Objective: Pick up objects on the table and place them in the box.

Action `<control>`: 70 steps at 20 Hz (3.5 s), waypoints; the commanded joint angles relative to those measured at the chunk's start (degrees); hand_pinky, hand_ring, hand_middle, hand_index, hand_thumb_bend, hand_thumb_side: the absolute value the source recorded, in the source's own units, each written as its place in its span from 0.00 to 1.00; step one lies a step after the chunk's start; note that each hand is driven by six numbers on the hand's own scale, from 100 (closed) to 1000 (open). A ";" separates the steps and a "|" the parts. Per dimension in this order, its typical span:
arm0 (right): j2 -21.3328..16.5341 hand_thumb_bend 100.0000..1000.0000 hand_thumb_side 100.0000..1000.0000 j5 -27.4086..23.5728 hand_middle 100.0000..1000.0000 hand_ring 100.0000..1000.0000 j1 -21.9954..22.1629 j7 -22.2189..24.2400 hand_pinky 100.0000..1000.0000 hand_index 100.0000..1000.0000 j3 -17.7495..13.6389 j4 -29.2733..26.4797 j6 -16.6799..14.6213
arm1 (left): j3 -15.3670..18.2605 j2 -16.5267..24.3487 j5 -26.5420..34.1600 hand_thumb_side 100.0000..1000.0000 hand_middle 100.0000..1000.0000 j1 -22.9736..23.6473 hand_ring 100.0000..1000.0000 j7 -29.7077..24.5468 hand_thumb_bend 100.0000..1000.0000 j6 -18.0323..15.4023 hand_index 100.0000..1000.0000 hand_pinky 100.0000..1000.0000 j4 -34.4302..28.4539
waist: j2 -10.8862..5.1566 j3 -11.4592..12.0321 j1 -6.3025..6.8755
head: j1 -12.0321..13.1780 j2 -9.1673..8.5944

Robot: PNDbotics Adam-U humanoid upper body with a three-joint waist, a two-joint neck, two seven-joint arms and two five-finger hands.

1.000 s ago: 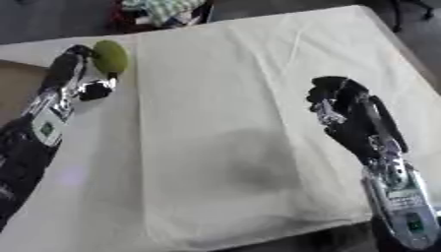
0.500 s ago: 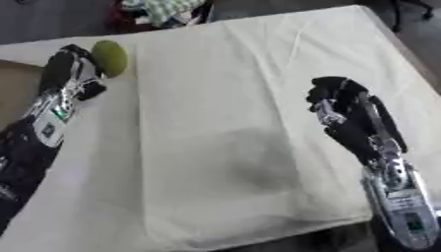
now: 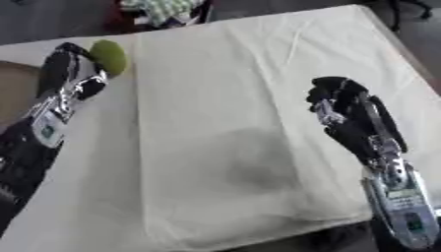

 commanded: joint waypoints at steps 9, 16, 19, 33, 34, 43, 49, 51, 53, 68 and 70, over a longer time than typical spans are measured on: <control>-0.43 0.00 0.37 -0.20 0.54 0.61 -1.95 0.98 0.56 0.69 0.49 -0.83 -0.21 | 0.78 1.79 0.00 0.38 0.94 -3.42 0.87 0.52 0.41 1.47 0.82 0.65 -0.76 | 1.34 -2.89 0.66 | 1.20 -0.62; -0.48 0.00 0.38 0.05 0.54 0.61 -2.39 1.05 0.56 0.69 0.41 -0.88 -0.18 | 1.63 1.99 -0.91 0.07 0.74 -3.24 0.69 0.99 0.06 4.85 0.66 0.48 0.14 | 2.41 -4.57 1.38 | 1.48 -1.27; -0.49 0.00 0.38 0.06 0.54 0.61 -2.43 1.10 0.56 0.69 0.40 -0.84 -0.18 | 1.92 2.31 -1.73 0.00 0.59 -3.18 0.57 2.25 0.00 6.04 0.50 0.38 -0.09 | 2.33 -4.59 1.51 | 1.39 -1.24; -0.75 0.00 0.38 0.19 0.54 0.61 -1.58 0.29 0.56 0.69 -0.64 -0.40 0.05 | -0.15 9.36 5.51 0.00 0.46 -2.53 0.48 3.21 0.00 3.71 0.36 0.29 -10.59 | 0.64 -0.77 1.64 | 0.01 -0.92; -0.77 0.00 0.38 0.22 0.54 0.61 -1.51 0.26 0.56 0.69 -0.69 -0.36 0.07 | -0.34 9.73 6.07 0.00 0.47 -2.31 0.49 2.66 0.00 4.03 0.37 0.30 -11.14 | 0.52 -0.43 1.66 | -0.01 -0.92; -0.77 0.00 0.38 0.22 0.54 0.61 -1.46 0.43 0.56 0.69 -0.62 -0.25 0.04 | -1.85 10.81 0.90 0.19 0.80 -2.16 0.78 -12.99 0.34 1.98 0.78 0.62 -9.26 | 0.48 -0.11 1.63 | -0.10 -0.74; -0.80 0.00 0.39 0.30 0.54 0.61 -1.60 0.85 0.56 0.69 -0.33 -0.17 0.11 | -0.81 10.77 -7.14 0.30 0.83 -3.59 0.81 -17.88 0.68 0.07 0.84 0.69 -7.97 | 0.79 -0.71 2.31 | -0.59 -0.26; -0.85 0.00 0.39 0.35 0.54 0.61 -1.72 0.93 0.56 0.69 -0.28 -0.17 0.13 | -0.34 10.78 -9.82 0.32 0.83 -4.04 0.81 -18.52 0.74 -0.17 0.85 0.70 -7.29 | 1.04 -1.13 2.63 | -0.80 -0.15; -0.88 0.00 0.39 0.42 0.54 0.61 -1.82 1.00 0.56 0.69 -0.24 -0.17 0.17 | 0.31 10.79 -11.69 0.32 0.83 -4.38 0.80 -18.65 0.77 -0.08 0.85 0.70 -6.61 | 1.34 -1.58 3.02 | -1.05 -0.05; -1.27 0.00 0.39 0.85 0.54 0.61 -3.34 1.74 0.57 0.69 0.25 -0.52 0.17 | 2.56 10.36 -15.89 0.29 0.79 -5.99 0.77 -17.78 0.65 3.36 0.83 0.69 -2.24 | 3.94 -5.21 5.03 | -1.46 -0.79; -1.28 0.00 0.39 0.91 0.54 0.61 -3.41 1.77 0.57 0.69 0.24 -0.56 0.15 | 2.80 10.33 -16.41 0.28 0.78 -5.92 0.77 -17.91 0.64 3.98 0.82 0.68 -1.80 | 4.13 -5.51 5.13 | -1.59 -0.81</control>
